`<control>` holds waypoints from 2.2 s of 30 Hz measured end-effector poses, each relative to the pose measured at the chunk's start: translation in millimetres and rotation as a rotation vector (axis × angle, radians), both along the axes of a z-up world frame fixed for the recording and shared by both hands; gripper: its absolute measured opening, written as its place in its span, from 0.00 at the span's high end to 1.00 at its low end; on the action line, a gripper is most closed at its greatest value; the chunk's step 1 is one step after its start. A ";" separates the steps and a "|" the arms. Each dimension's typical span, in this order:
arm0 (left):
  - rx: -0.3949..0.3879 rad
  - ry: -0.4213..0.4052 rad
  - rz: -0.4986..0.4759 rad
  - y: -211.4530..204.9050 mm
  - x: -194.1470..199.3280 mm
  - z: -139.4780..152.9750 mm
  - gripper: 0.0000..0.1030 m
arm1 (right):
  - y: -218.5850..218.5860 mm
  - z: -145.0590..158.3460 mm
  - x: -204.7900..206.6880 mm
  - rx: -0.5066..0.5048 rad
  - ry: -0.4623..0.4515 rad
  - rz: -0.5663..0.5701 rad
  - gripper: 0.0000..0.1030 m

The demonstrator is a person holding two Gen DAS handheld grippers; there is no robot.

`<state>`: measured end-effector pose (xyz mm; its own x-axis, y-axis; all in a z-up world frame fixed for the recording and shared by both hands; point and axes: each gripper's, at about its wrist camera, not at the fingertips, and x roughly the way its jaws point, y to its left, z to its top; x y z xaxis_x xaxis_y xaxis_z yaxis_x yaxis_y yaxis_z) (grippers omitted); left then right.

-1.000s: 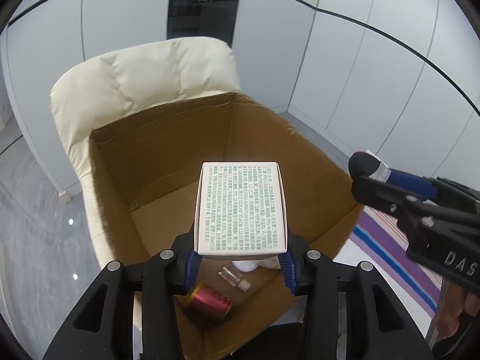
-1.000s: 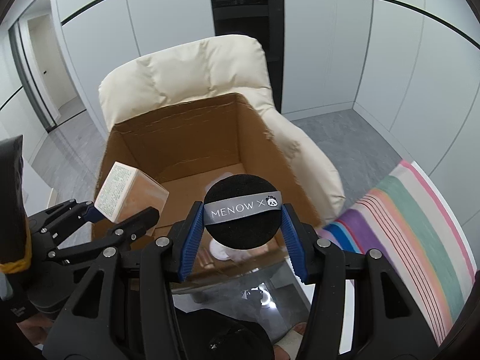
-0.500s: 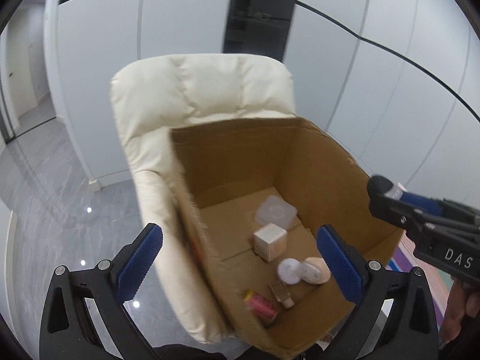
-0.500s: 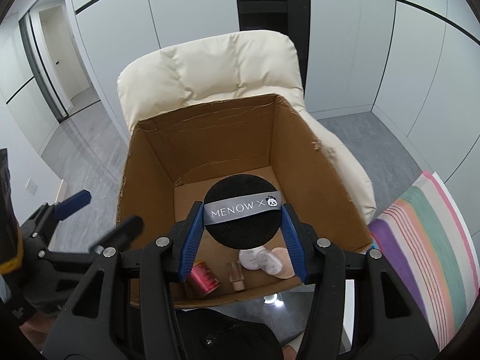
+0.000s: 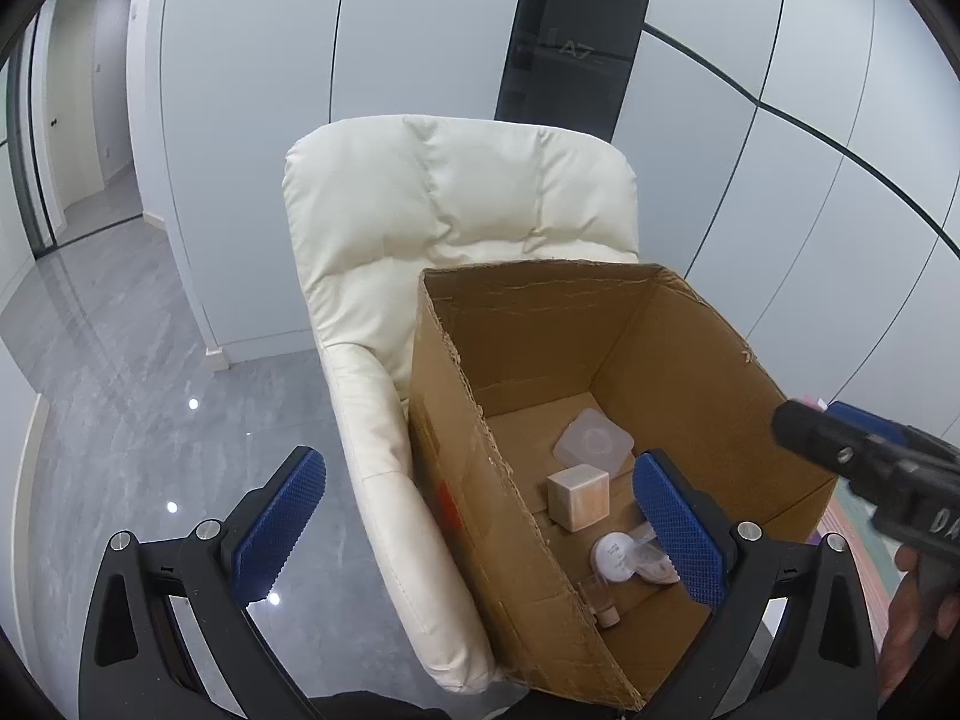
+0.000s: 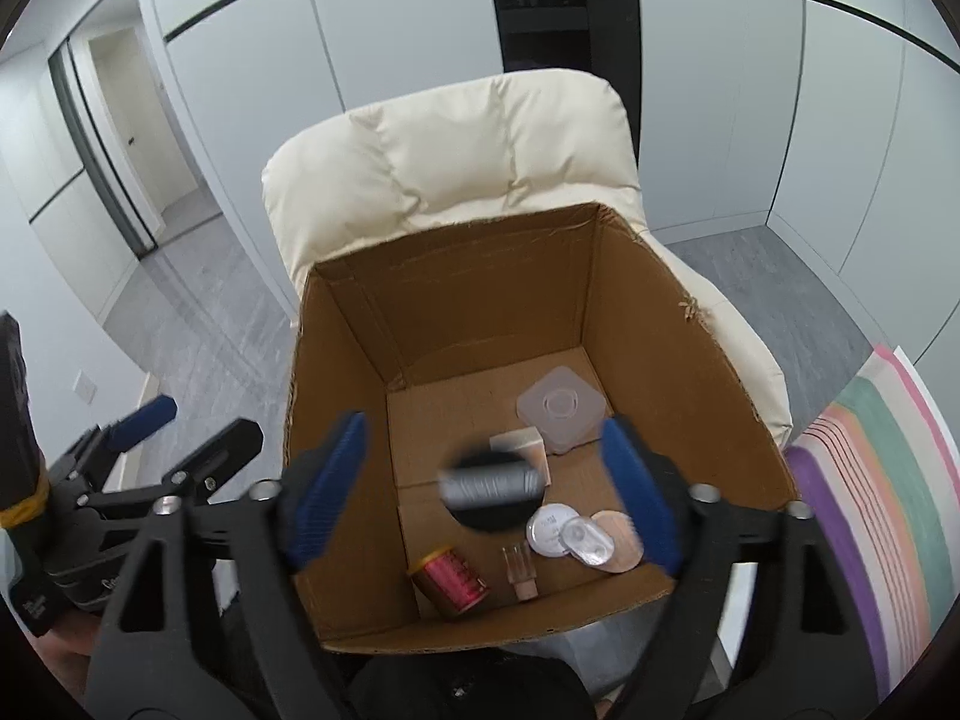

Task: Organize objects

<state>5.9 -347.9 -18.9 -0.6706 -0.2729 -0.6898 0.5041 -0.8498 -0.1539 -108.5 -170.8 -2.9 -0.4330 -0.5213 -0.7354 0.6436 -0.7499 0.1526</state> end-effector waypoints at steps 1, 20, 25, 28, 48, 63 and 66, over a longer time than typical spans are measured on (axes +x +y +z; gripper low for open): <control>-0.001 -0.003 0.000 0.8 -1.3 -0.9 0.00 | 1.7 0.8 -0.9 -0.006 0.000 -0.005 0.14; 0.007 -0.018 -0.054 35.9 -28.2 -2.1 0.00 | 44.0 -3.8 -14.3 0.087 0.041 -0.098 0.00; 0.002 -0.014 -0.078 49.6 -37.2 -0.2 0.00 | 59.6 -5.1 -16.9 0.112 0.050 -0.118 0.00; -0.003 -0.012 -0.094 59.1 -42.5 1.1 0.00 | 71.4 -4.7 -19.7 0.113 0.050 -0.138 0.00; -0.014 -0.026 -0.228 121.8 -77.6 0.5 0.00 | 144.6 -4.6 -30.1 0.131 0.046 -0.279 0.00; -0.025 -0.037 -0.397 214.1 -114.5 -0.6 0.00 | 247.0 -4.6 -24.5 0.131 0.037 -0.451 0.00; -0.028 -0.036 -0.441 238.3 -119.1 -1.4 0.00 | 273.2 -4.6 -21.6 0.125 0.028 -0.496 0.00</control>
<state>-113.2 -109.6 -20.3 -0.7026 0.0152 -0.7115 0.0972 -0.9884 -0.1171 -130.1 102.4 -7.5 -0.6262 -0.1574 -0.7637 0.2086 -0.9775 0.0304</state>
